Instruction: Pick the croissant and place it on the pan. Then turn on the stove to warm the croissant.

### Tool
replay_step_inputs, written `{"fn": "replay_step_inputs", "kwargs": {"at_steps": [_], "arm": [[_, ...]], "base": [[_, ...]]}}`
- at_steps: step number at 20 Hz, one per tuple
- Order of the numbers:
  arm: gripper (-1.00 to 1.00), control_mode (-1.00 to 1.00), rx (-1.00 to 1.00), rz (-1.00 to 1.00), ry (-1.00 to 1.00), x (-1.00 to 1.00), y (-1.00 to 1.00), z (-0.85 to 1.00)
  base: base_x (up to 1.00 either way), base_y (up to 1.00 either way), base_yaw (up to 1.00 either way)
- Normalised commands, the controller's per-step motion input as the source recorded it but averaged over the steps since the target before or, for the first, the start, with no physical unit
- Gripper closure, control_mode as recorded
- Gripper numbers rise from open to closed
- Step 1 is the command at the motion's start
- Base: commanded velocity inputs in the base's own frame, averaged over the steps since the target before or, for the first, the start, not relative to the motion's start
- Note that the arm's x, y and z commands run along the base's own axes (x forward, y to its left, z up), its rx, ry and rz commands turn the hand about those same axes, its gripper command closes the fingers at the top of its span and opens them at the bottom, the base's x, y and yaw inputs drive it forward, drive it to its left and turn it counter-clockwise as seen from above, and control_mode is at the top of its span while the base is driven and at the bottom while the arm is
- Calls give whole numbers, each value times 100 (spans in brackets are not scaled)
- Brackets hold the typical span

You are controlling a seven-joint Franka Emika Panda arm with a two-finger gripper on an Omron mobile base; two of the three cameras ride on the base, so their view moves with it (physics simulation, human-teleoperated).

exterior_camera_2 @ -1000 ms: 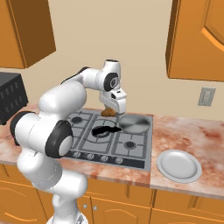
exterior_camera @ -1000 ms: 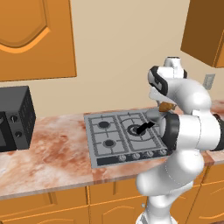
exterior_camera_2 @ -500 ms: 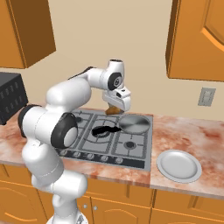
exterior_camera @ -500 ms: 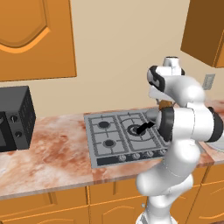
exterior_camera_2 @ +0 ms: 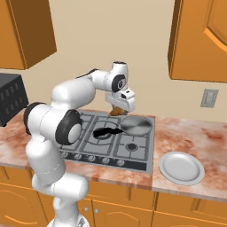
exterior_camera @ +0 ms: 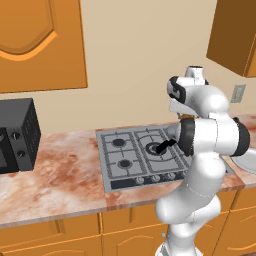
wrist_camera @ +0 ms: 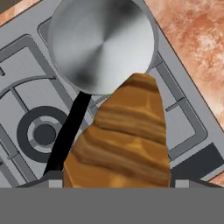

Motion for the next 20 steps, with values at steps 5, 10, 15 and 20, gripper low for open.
{"fn": "replay_step_inputs", "kwargs": {"at_steps": [5, 10, 15, 20], "arm": [[100, -100, 0, 5, 0, 18, -3, -9], [100, -100, 0, 6, 0, 15, -8, -9], [100, -100, 0, 6, 0, 14, -9, -10], [100, -100, 0, 7, 0, 13, -8, -12]], "base": [[0, 0, 0], [0, 0, 0], [0, 0, 0], [0, 0, 0]]}}
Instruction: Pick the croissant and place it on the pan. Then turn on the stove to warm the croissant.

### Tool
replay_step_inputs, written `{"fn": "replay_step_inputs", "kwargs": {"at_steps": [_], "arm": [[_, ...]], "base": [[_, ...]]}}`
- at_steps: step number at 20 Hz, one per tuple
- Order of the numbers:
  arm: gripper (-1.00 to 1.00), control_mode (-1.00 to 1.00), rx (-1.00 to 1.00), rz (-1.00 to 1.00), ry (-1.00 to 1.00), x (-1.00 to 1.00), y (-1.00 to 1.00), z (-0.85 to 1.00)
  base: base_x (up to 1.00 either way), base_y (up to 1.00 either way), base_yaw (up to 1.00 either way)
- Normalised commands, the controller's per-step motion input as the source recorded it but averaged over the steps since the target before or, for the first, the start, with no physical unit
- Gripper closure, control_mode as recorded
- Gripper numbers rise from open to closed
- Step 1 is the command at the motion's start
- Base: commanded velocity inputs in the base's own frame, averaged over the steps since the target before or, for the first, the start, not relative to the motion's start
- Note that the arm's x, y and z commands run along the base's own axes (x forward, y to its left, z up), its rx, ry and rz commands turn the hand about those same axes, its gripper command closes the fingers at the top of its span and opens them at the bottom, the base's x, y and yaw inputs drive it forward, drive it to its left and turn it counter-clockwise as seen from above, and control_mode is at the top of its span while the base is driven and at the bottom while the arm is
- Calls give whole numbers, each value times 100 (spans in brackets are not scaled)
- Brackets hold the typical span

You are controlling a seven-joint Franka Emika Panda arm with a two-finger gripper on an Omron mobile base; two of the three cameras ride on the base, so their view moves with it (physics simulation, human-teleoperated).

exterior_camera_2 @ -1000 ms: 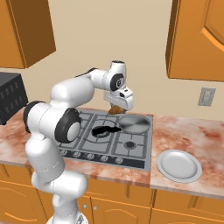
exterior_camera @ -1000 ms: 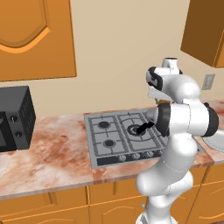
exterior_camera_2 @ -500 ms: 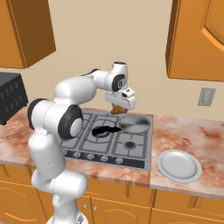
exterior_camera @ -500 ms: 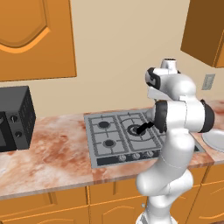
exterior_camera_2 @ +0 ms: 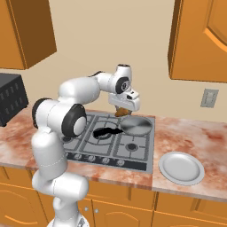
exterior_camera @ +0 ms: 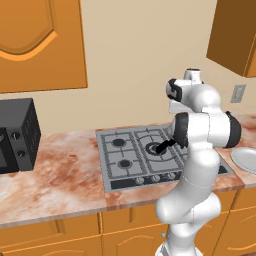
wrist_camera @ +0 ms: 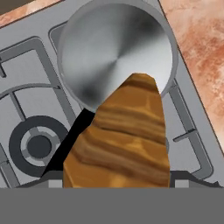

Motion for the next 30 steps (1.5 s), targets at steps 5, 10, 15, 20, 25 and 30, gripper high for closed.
{"fn": "replay_step_inputs", "kwargs": {"at_steps": [5, 10, 15, 20, 25, 30], "arm": [[100, -100, 0, 7, 0, 13, -9, -16], [100, -100, 0, 7, 0, 12, -11, -15], [100, -100, 0, 7, 0, 12, -10, -17], [100, -100, 0, 9, 0, 18, -3, -24], [100, -100, 0, 9, 0, 19, -2, -25], [100, -100, 0, 9, 0, 22, -8, -20]], "base": [[0, 0, 0], [0, 0, 0], [0, 0, 0], [0, 0, 0], [0, 0, 0], [0, 0, 0]]}}
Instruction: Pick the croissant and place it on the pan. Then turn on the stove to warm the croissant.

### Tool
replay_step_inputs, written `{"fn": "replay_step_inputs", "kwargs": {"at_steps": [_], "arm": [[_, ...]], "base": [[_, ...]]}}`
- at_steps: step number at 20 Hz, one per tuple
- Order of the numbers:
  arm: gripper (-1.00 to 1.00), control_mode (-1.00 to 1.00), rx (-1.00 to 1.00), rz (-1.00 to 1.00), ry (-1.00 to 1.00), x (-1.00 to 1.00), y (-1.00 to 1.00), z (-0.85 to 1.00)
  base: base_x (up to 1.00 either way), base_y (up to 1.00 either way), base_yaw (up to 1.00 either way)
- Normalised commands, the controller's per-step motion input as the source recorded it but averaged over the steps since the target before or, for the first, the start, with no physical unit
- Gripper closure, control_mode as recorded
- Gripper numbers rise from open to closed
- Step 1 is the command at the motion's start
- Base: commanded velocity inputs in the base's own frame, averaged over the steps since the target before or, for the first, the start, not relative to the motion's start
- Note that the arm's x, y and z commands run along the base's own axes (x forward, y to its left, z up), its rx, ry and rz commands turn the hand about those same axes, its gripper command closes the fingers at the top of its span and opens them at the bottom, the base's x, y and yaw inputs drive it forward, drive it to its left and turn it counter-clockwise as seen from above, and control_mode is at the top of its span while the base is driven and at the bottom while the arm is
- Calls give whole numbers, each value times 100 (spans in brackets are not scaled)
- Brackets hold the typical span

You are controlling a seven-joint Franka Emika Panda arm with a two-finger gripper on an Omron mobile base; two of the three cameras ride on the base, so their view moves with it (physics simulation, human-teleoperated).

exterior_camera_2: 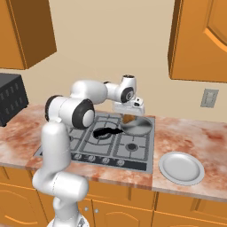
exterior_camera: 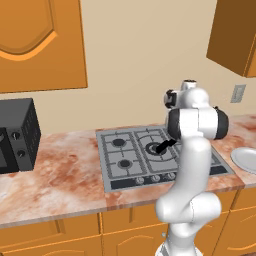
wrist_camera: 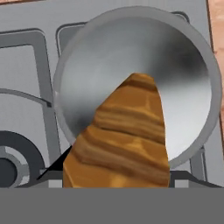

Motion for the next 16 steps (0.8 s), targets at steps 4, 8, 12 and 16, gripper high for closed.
{"fn": "replay_step_inputs", "kwargs": {"at_steps": [4, 8, 12, 16], "arm": [[100, -100, 0, 9, 0, 23, -10, -18], [100, -100, 0, 8, 0, 21, -13, -15], [100, -100, 0, 8, 0, 22, -15, -14], [100, -100, 0, 9, 0, 19, -19, -14]], "base": [[0, 0, 0], [0, 0, 0], [0, 0, 0], [0, 0, 0]]}}
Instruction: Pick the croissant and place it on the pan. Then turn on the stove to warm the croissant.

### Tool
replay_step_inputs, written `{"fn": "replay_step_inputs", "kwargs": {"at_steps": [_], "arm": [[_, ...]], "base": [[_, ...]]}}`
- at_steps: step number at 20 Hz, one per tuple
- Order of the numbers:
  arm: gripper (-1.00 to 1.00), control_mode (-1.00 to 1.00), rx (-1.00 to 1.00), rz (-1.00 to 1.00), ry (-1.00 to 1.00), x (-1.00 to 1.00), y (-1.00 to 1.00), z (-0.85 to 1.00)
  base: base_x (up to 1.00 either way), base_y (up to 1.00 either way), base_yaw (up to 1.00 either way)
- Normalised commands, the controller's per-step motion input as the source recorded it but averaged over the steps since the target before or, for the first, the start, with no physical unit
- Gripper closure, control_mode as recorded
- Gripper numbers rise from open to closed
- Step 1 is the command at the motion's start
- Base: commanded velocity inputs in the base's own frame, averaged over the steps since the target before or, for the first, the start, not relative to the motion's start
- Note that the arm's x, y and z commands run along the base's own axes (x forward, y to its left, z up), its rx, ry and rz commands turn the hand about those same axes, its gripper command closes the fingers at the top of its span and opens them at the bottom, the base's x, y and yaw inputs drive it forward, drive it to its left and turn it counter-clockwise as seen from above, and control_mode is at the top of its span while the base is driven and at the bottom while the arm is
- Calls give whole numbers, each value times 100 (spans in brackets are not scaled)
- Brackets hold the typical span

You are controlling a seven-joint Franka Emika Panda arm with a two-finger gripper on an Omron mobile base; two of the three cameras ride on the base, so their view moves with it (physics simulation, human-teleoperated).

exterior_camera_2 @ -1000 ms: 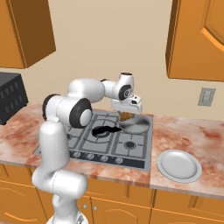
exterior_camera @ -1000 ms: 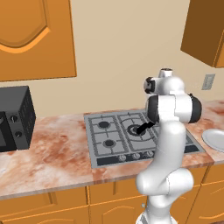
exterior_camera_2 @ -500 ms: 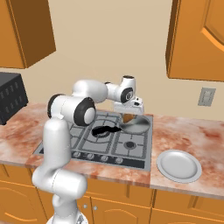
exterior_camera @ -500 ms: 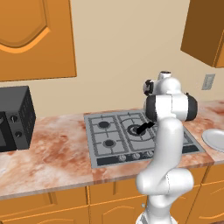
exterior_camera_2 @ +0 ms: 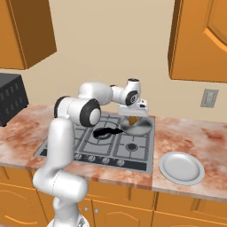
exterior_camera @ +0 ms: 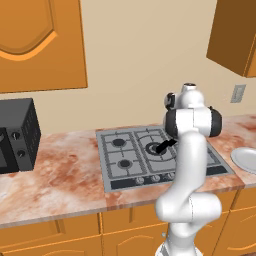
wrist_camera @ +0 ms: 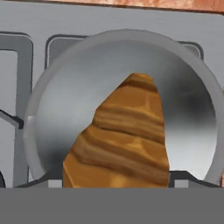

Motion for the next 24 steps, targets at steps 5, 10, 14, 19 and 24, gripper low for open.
{"fn": "replay_step_inputs", "kwargs": {"at_steps": [5, 10, 14, 19, 24], "arm": [[100, -100, 0, 9, 0, 19, -14, -13], [100, -100, 0, 8, 0, 17, -6, -13], [100, -100, 0, 7, 0, 18, -2, -16], [100, -100, 0, 7, 0, 18, 0, -15], [100, -100, 0, 6, 0, 11, 0, -13]], "base": [[0, 0, 0], [0, 0, 0], [0, 0, 0], [0, 0, 0], [0, 0, 0]]}}
